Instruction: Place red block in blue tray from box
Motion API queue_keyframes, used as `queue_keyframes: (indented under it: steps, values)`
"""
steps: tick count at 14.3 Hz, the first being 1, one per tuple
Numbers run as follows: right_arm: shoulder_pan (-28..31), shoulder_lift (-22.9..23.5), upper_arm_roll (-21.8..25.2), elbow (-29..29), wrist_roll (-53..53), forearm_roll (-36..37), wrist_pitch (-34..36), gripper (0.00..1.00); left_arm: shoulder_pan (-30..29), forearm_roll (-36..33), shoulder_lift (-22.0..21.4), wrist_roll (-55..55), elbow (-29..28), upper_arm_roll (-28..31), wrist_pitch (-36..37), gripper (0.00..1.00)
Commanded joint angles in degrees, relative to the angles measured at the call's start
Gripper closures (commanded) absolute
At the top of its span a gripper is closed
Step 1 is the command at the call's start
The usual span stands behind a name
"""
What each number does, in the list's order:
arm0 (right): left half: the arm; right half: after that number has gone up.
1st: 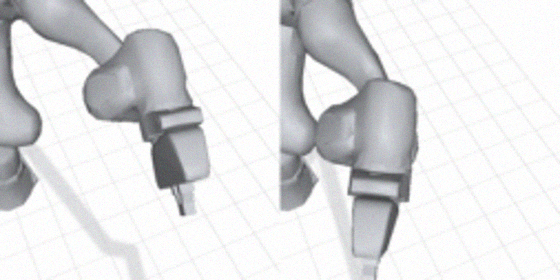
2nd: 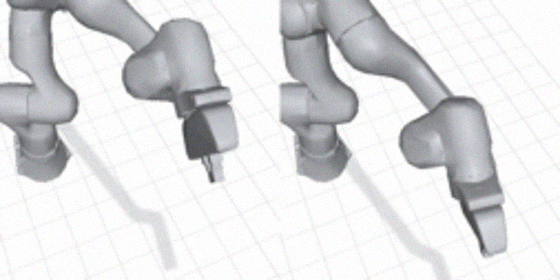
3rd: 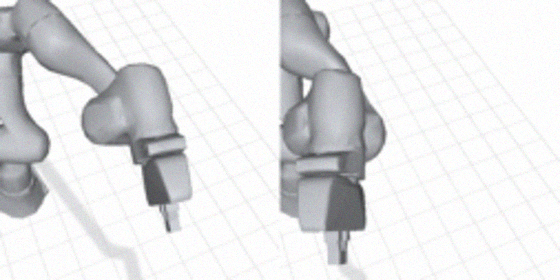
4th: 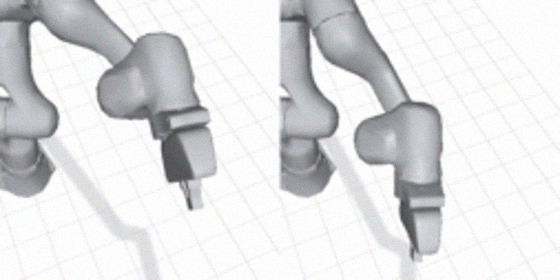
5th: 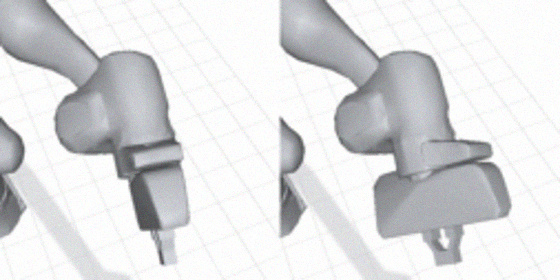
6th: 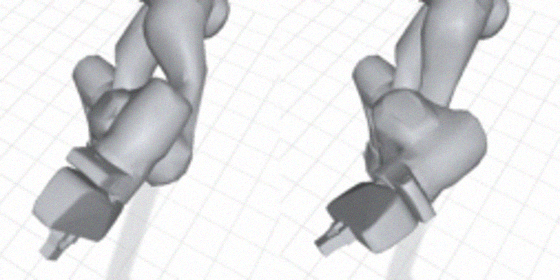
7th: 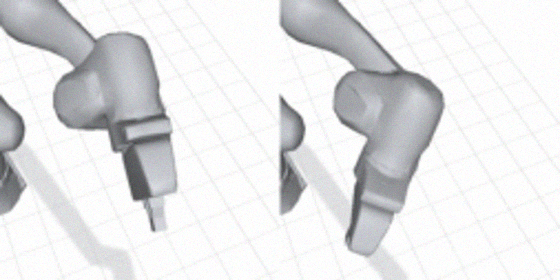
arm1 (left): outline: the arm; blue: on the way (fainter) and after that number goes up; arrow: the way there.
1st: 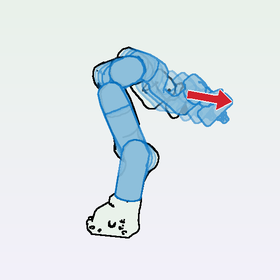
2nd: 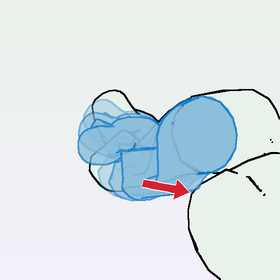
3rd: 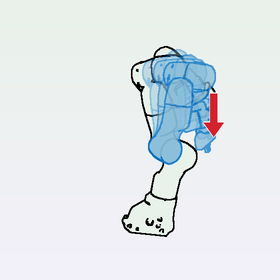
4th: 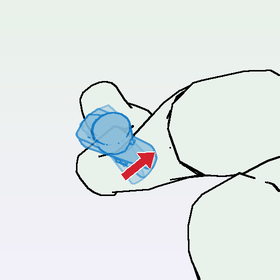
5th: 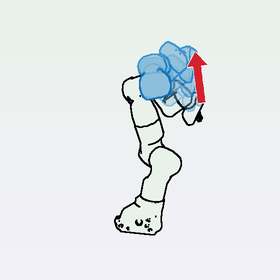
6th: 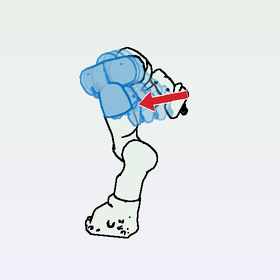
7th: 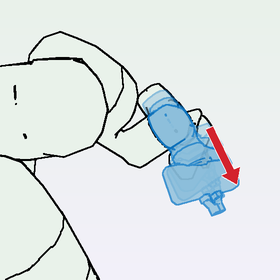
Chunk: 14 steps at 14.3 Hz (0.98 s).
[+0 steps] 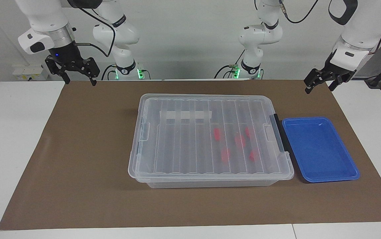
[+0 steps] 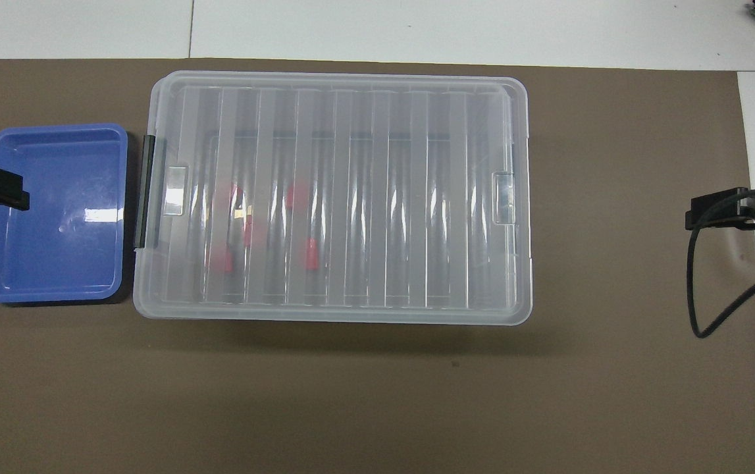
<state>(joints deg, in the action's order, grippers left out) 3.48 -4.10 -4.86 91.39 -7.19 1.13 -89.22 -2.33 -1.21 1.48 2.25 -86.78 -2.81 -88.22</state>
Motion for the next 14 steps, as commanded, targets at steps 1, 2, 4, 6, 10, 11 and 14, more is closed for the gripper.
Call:
queue_keyframes:
  steps: [1, 2, 4, 6, 10, 11, 14]
  values:
    - [0.2, -0.4, -0.2, 1.3, -0.2, 0.1, -1.8, 0.01, -0.4, 0.6, -1.7, -0.1, -2.1, 0.0, -0.6, 0.00]
    - [0.2, -0.2, -0.2, 1.3, -0.2, -0.1, -2.0, 0.01, -0.4, 0.6, -1.7, -0.1, -2.1, 0.0, -0.6, 0.00]
    - [0.2, -0.1, -0.2, 1.4, -0.2, -0.3, -2.0, 0.01, -0.4, 0.6, -1.7, -0.1, -2.1, 0.0, -0.6, 0.00]
    - [0.2, 0.1, -0.2, 1.4, -0.3, -0.3, -2.4, 0.01, -0.4, 0.6, -1.7, -0.1, -2.1, 0.0, -0.6, 0.00]
    - [0.1, 0.1, -0.2, 1.8, -0.3, -0.3, -2.4, 0.01, -0.4, 0.6, -1.7, -0.1, -2.0, 0.0, -0.6, 0.00]
    - [0.1, 0.1, -0.2, 1.8, -0.3, -0.3, -2.4, 0.01, -0.4, 0.7, -1.7, -0.1, -2.0, 0.0, -0.6, 0.00]
    - [0.1, 0.1, -0.2, 1.8, -0.4, -0.3, -2.4, 0.01, -0.4, 0.6, -1.7, -0.1, -2.1, 0.0, -0.6, 0.00]
